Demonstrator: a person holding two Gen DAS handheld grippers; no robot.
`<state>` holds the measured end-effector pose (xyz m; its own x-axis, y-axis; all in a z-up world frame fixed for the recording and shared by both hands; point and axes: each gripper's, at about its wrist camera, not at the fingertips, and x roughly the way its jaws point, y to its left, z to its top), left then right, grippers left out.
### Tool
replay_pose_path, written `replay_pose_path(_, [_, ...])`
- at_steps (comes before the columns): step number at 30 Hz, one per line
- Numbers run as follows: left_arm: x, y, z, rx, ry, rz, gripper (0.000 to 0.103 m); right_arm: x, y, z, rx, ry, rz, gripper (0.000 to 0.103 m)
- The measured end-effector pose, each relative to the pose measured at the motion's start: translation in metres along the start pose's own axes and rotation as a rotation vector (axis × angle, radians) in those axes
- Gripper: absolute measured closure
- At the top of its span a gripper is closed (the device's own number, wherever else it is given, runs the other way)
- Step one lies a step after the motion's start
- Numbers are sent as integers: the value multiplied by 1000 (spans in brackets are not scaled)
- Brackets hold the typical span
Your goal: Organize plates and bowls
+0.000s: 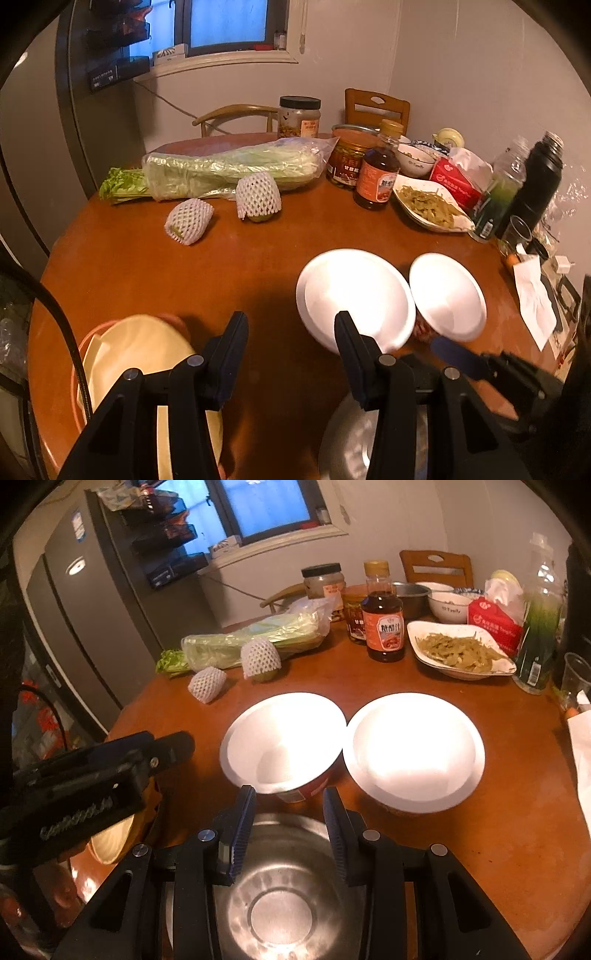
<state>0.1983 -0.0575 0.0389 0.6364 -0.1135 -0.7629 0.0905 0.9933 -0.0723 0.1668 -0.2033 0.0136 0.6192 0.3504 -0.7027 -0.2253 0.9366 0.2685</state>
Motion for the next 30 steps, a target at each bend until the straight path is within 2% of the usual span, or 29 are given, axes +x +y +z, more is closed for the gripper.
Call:
replay_pose_path(12, [51,-2,20,-3,83,5,55,26,-3,13,39,27,-11,64])
replay_pose_path(20, [73,3,17,-45,128,-50,55,35,-2,16,7,27,-20,64])
replay_pose_path(25, [75,-2,14,-36,137,-78,66,35,3,16,-30,16,-27,64])
replay_pose_path(28, [74,-3,14,-26,130,-62,68,36,5,16,-41,15,-33,65])
replay_pose_path(30, [74,-1,13,-29,127,-49,74,36,6,16,-44,13,-34,65])
